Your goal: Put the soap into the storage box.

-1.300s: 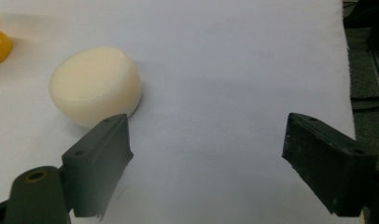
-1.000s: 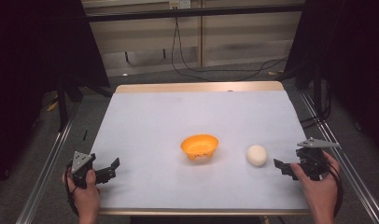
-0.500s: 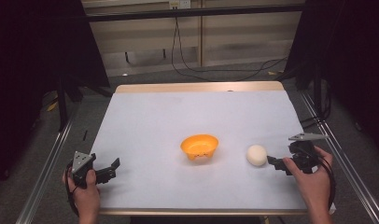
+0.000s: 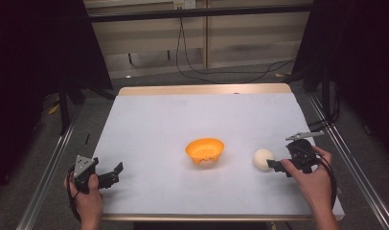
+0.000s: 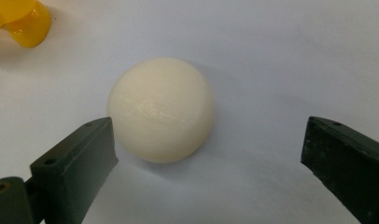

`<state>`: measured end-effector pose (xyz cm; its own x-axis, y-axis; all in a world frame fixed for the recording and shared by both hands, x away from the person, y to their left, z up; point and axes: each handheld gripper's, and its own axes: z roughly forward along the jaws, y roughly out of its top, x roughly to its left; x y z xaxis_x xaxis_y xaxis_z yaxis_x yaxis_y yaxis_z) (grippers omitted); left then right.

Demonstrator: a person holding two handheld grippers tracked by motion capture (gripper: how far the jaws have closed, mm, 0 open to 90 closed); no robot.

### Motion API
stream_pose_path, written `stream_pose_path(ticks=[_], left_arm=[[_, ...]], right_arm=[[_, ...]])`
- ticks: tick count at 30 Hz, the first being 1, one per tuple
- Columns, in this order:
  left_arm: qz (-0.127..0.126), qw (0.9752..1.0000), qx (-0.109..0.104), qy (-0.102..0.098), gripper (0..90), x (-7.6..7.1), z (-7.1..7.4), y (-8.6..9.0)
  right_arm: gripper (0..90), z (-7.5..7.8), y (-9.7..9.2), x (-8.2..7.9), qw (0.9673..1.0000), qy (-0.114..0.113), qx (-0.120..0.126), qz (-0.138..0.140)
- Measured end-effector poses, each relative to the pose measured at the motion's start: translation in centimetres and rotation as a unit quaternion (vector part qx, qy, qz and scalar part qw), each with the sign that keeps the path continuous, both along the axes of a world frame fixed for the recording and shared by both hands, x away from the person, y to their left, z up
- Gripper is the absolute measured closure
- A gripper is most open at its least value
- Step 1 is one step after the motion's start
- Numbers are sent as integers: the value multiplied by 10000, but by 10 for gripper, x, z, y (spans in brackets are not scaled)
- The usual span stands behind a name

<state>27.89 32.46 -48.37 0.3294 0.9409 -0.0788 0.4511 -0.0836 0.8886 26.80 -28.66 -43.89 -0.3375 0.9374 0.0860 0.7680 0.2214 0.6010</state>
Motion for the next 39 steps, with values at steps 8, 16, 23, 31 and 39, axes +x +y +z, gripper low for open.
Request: stream_pose_path(ticks=[8,16,23,31,39], left_arm=[[11,10000,-26,9,18,0,0,0],[9,10000,-30,13,18,0,0,0],[13,10000,-23,11,18,0,0,0],[14,10000,-57,13,17,0,0,1],[-8,10000,-28,39,17,1,0,1]], right_arm=[[27,0,6,8,10000,79,53,18],[18,2,14,14,9997,197,100,43],[16,-3,20,19,9994,343,55,39],[16,-9,28,27,9987,509,14,-34],[12,-15,38,33,9978,659,-37,-56]])
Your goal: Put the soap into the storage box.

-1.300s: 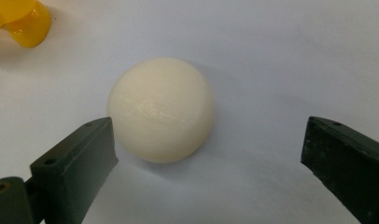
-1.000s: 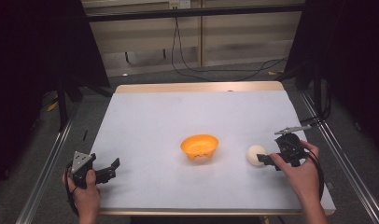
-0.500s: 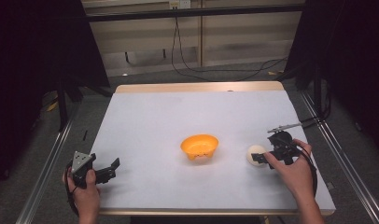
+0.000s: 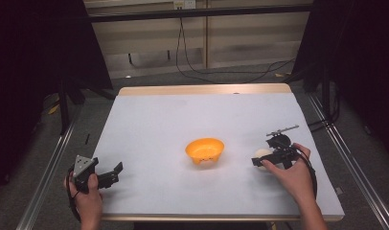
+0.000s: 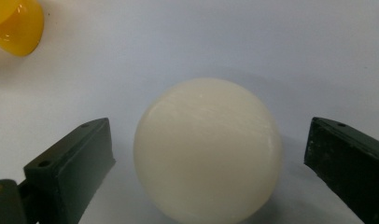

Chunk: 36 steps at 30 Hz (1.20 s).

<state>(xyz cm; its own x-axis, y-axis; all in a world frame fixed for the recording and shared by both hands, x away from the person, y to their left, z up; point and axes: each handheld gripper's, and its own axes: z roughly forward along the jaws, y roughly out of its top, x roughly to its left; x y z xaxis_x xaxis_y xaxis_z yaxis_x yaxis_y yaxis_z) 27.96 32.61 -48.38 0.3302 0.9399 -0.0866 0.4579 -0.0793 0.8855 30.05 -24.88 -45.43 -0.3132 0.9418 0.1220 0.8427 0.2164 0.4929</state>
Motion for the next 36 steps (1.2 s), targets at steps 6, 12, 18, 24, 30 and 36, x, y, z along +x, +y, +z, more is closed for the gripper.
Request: stream_pose_path(ticks=[6,12,18,24,30,36], left_arm=[[19,10000,7,-8,17,0,0,0],[22,10000,-14,-12,18,-1,0,0],[18,10000,-15,-11,18,0,0,0],[18,10000,-16,-12,18,0,0,0],[11,10000,-1,-8,18,0,0,0],[-1,10000,-15,-6,18,0,0,-1]], right_arm=[[89,-3,5,-1,9999,-3,-68,-88],[150,-5,4,-2,9997,144,-107,-185],[201,-9,5,-3,9996,180,-166,-161],[238,-8,7,-4,9994,134,-216,-234],[239,-8,6,-5,9995,134,-145,-226],[239,-5,5,-5,9997,33,-39,-259]])
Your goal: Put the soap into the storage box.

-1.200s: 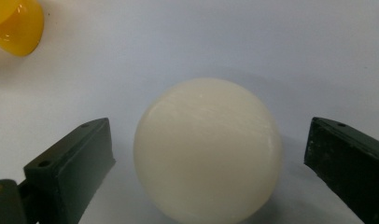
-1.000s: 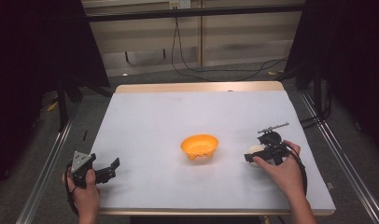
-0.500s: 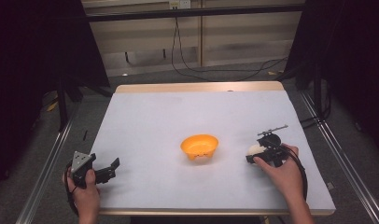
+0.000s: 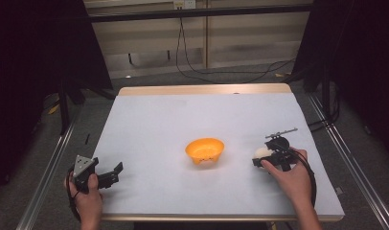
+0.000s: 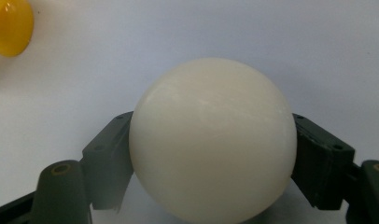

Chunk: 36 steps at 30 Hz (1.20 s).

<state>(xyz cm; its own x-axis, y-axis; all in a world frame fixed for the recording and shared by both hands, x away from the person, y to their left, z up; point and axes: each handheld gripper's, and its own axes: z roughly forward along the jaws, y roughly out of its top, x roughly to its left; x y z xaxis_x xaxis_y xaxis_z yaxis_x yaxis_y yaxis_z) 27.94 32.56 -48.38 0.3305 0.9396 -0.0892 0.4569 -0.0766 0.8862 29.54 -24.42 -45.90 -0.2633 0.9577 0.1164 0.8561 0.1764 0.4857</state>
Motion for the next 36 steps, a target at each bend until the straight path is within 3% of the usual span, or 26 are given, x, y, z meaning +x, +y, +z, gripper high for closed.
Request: stream_pose_path(ticks=[14,36], left_arm=[[-7,10000,-16,-1,18,0,0,1],[-3,10000,10,9,17,0,0,0]], right_arm=[[239,15,6,1,9996,-236,155,12],[239,36,24,16,9992,-259,128,285]])
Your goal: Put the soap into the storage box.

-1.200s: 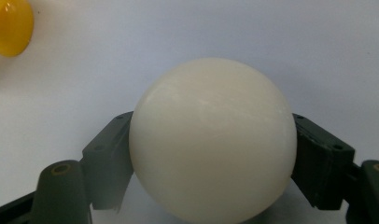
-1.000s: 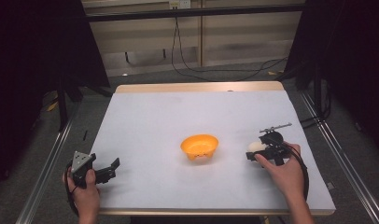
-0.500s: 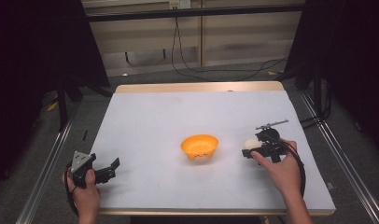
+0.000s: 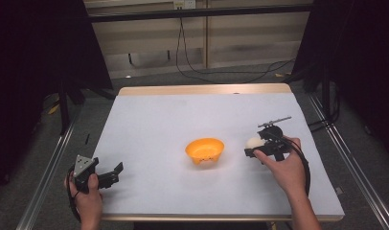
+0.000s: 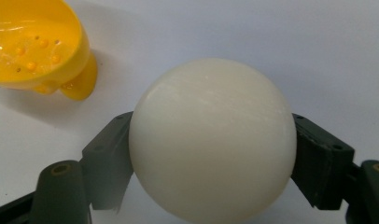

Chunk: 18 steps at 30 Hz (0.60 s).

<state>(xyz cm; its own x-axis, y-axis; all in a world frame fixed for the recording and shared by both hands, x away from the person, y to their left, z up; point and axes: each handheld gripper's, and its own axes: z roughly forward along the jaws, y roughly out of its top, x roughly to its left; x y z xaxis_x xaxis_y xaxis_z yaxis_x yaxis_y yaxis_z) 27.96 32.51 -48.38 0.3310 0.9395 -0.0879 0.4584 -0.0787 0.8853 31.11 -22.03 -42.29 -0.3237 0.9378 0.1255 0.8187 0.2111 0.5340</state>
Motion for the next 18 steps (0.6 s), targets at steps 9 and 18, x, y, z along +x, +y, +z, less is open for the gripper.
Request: stream_pose_path(ticks=[9,18], left_arm=[[-15,9999,101,0,15,0,0,-2],[-18,9999,102,5,15,0,0,-2]], right_arm=[[239,10,11,7,9999,-59,-8,93],[239,15,24,12,9997,-91,31,215]])
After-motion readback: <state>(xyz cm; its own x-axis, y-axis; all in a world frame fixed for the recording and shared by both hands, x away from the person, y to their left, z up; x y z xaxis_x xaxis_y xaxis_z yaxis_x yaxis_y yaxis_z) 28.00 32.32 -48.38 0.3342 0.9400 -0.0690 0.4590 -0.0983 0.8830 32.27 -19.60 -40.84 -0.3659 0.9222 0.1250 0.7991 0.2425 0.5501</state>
